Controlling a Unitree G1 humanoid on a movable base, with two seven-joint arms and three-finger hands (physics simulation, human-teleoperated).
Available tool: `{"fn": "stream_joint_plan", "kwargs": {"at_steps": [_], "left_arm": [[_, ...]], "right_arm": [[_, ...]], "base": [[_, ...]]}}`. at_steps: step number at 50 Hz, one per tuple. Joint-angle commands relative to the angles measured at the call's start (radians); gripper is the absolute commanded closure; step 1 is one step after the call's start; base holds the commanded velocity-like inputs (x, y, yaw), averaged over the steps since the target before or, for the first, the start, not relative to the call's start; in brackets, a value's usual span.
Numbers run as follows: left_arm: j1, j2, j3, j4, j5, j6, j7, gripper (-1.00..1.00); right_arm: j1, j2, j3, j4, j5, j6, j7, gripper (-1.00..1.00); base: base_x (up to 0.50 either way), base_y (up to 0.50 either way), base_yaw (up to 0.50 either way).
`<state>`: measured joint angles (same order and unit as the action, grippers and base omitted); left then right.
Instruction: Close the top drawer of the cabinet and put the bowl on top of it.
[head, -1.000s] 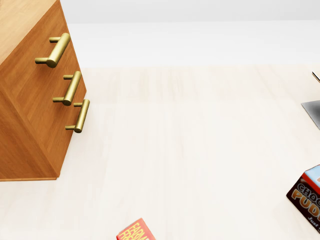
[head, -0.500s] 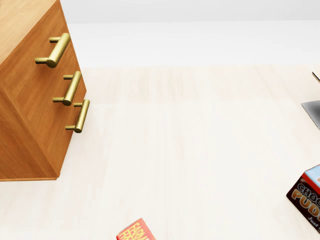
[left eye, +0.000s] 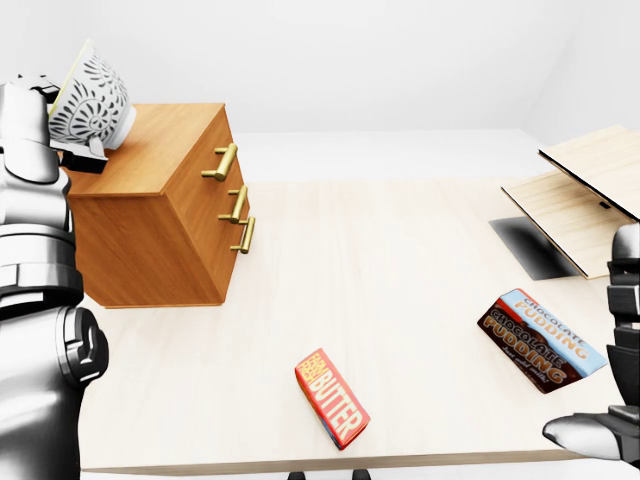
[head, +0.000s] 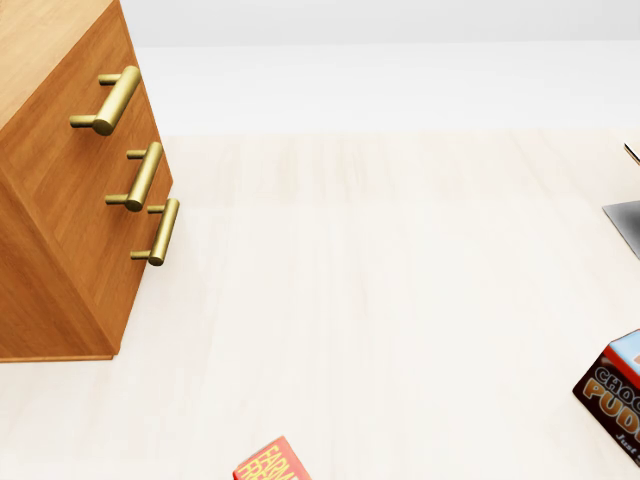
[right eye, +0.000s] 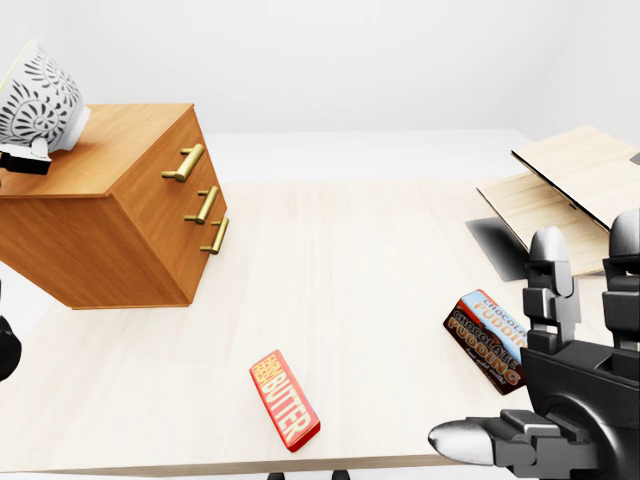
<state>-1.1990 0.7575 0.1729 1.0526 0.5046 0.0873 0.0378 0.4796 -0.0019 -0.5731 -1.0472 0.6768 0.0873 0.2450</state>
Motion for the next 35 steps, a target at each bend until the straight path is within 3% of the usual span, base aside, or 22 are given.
{"fn": "stream_joint_plan", "kwargs": {"at_steps": [1, 11, 12, 13, 35], "left_arm": [[0.02, -0.003, -0.012, 0.064, 0.043, 0.0, 0.03, 1.0], [0.018, -0.003, -0.011, 0.051, 0.048, 0.0, 0.033, 1.0], [0.018, -0.002, -0.011, 0.05, 0.05, 0.0, 0.042, 0.44], [0.016, 0.0, -0.015, 0.051, 0.055, 0.0, 0.035, -1.0], [-0.001, 0.011, -0.012, 0.015, 0.068, 0.0, 0.027, -1.0]], "right_arm": [[0.001, 0.005, 0.0, 0.0, -0.003, 0.0, 0.005, -1.0], [0.006, 0.003, -0.004, 0.0, 0.005, 0.0, 0.006, -1.0], [0.007, 0.002, -0.004, 0.0, 0.006, 0.0, 0.005, -1.0], [0.007, 0.001, -0.005, 0.0, 0.008, 0.0, 0.004, -1.0], [-0.003, 0.009, 0.013, 0.0, -0.02, 0.0, 0.008, -1.0]], "base": [[0.0, 0.0, 0.0], [0.0, 0.0, 0.0], [0.0, 0.0, 0.0], [0.0, 0.0, 0.0], [0.0, 0.0, 0.0]]}}
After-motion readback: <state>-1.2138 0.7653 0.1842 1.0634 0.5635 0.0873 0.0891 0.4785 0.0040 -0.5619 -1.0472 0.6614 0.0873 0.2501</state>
